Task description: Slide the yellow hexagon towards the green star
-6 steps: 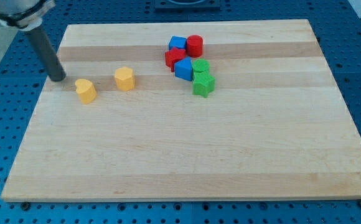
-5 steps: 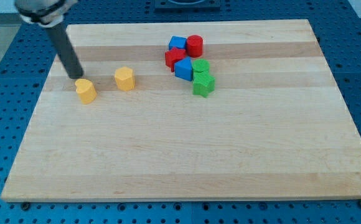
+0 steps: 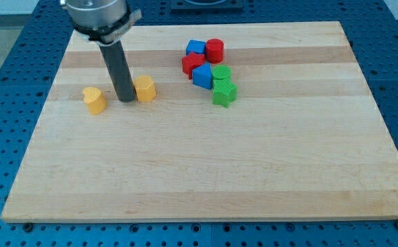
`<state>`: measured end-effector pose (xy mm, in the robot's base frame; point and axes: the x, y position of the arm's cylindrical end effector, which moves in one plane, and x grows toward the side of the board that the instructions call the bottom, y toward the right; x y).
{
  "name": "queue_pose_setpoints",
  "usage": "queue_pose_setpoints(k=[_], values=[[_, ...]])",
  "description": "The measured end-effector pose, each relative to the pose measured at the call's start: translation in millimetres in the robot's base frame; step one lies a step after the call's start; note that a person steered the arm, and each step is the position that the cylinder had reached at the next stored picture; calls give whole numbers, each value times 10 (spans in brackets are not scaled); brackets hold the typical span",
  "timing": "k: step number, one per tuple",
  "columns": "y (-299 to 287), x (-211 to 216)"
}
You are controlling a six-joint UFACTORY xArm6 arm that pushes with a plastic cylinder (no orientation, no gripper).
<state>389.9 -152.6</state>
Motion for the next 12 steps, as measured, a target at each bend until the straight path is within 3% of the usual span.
queue_pose_setpoints(k=[1, 2, 3, 5, 6, 8, 10, 12], values=[[59, -230], [406, -113], [388, -21], [283, -395], [586, -300], [1134, 535], [822, 585], [1258, 1096]])
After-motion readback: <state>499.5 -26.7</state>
